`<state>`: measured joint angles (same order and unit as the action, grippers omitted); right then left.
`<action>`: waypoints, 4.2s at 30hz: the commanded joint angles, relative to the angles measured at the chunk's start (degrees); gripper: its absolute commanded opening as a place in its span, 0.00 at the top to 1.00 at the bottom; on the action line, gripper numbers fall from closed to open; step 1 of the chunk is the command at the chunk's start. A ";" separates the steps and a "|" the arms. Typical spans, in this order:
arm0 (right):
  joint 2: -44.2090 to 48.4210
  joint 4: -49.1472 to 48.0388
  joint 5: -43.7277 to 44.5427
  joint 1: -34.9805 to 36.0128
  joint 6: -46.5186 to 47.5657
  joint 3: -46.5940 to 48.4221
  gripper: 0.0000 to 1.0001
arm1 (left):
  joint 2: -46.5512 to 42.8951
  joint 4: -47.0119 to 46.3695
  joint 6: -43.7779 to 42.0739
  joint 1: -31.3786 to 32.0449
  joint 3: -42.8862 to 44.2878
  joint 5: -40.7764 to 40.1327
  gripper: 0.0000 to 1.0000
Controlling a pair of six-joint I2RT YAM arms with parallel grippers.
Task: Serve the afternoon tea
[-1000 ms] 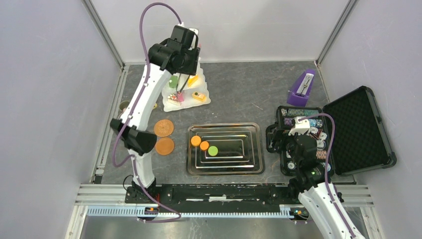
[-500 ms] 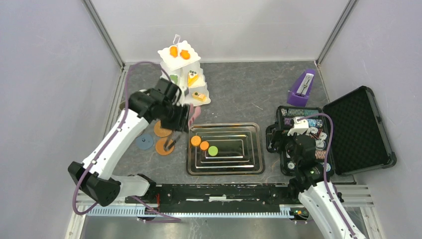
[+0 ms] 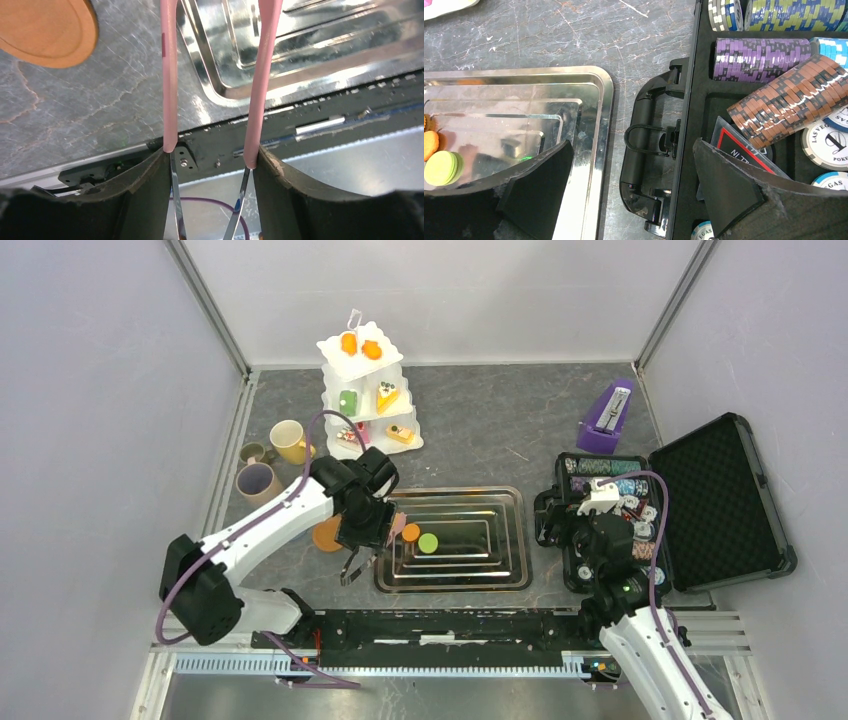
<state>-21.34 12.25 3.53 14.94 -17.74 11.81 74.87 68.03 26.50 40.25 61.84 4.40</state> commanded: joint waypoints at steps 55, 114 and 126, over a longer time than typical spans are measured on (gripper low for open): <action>1.46 -1.24 0.07 -0.07 -0.45 -0.48 0.02 | 13.63 -3.34 -2.60 3.96 1.18 -9.51 0.34; 0.41 -1.48 0.96 -0.11 -0.07 0.31 0.02 | 22.88 3.15 -14.22 -21.32 61.83 -10.22 0.65; 0.21 -1.42 0.78 -0.09 0.12 0.29 0.02 | 25.97 2.54 -13.85 -21.67 63.34 -11.84 0.50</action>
<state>-20.97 12.53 3.66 14.94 -17.76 11.42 100.38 72.69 14.83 18.87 121.64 -6.00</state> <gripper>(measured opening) 0.979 0.545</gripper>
